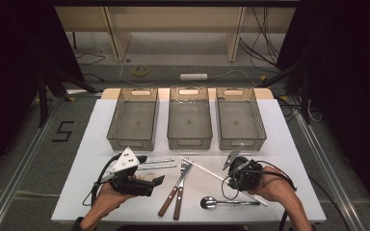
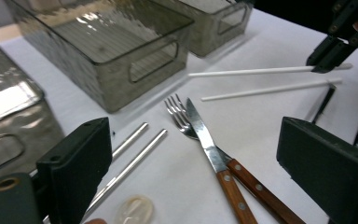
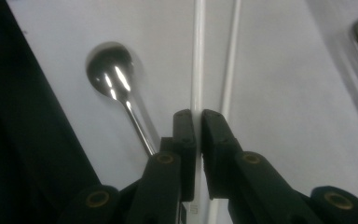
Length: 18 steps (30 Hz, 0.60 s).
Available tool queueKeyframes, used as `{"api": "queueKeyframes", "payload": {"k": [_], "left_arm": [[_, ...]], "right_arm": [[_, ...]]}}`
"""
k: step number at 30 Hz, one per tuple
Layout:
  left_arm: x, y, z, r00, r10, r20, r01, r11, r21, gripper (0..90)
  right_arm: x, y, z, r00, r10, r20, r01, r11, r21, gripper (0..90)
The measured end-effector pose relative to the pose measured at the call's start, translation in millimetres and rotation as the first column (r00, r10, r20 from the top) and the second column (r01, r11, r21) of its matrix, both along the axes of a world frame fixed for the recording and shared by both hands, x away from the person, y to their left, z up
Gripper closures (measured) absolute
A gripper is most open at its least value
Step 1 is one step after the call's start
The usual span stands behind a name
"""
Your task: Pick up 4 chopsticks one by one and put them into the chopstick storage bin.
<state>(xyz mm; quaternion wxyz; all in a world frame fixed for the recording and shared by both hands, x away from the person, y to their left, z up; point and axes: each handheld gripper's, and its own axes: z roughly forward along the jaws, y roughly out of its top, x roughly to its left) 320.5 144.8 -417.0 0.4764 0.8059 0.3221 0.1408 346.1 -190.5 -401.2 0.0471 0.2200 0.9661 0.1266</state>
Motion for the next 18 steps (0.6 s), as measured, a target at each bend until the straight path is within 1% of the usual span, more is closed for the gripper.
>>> {"api": "queueKeyframes", "payload": {"k": [3,5,6,9,11,12,14,15,16,17,18], "left_arm": [[0.9,-8.2,1.1,0.9997,-0.019,0.016,0.018,0.9991,0.038,10.3],[0.8,-13.3,1.9,0.9989,-0.038,0.027,0.036,0.9978,0.056,12.1],[1.0,-15.5,2.2,0.9984,-0.049,0.029,0.047,0.9963,0.071,13.2],[2.2,-21.3,2.5,0.997,-0.073,0.024,0.071,0.9928,0.097,14.9],[2.8,-24.7,2.1,0.9945,-0.104,0.013,0.102,0.9889,0.108,16.2],[3.1,-26.7,1.4,0.9936,-0.113,0.008,0.111,0.9868,0.117,16.6],[3.7,-30.3,0.3,0.9926,-0.121,-0.003,0.121,0.9828,0.14,17.4],[4.1,-31.8,-0.2,0.9917,-0.129,-0.006,0.128,0.9799,0.153,17.4],[4.5,-33.0,-0.7,0.9908,-0.135,-0.012,0.135,0.9784,0.157,18.1],[4.8,-33.8,-1.1,0.9896,-0.143,-0.017,0.144,0.9764,0.161,20.9],[5.0,-34.6,-1.8,0.9889,-0.147,-0.021,0.149,0.9752,0.164,20.9]], "right_arm": [[-1.6,10.6,0.0,0.9998,0.021,-0.005,-0.021,0.9998,-0.007,85.1],[-2.0,17.0,-0.3,0.9989,0.048,-0.003,-0.048,0.9988,-0.012,85.1],[-2.2,20.2,-0.3,0.9981,0.062,-0.005,-0.062,0.9979,-0.016,85.1],[-4.6,30.4,0.1,0.9961,0.088,-0.006,-0.088,0.9959,-0.018,85.1],[-6.3,37.1,0.4,0.9943,0.106,-0.006,-0.106,0.9941,-0.022,85.1],[-6.9,40.2,0.6,0.9936,0.112,-0.006,-0.112,0.9934,-0.022,85.1],[-7.3,47.3,-0.5,0.9889,0.148,-0.009,-0.148,0.9888,-0.017,85.1],[-7.3,47.3,-0.5,0.9889,0.148,-0.009,-0.148,0.9888,-0.017,85.1],[-7.6,49.4,-0.8,0.9871,0.16,-0.01,-0.16,0.9869,-0.023,85.1],[-9.0,53.5,-0.7,0.9847,0.174,-0.012,-0.174,0.9844,-0.026,85.1],[-9.0,53.5,-0.7,0.9847,0.174,-0.012,-0.174,0.9844,-0.026,85.1]]}}
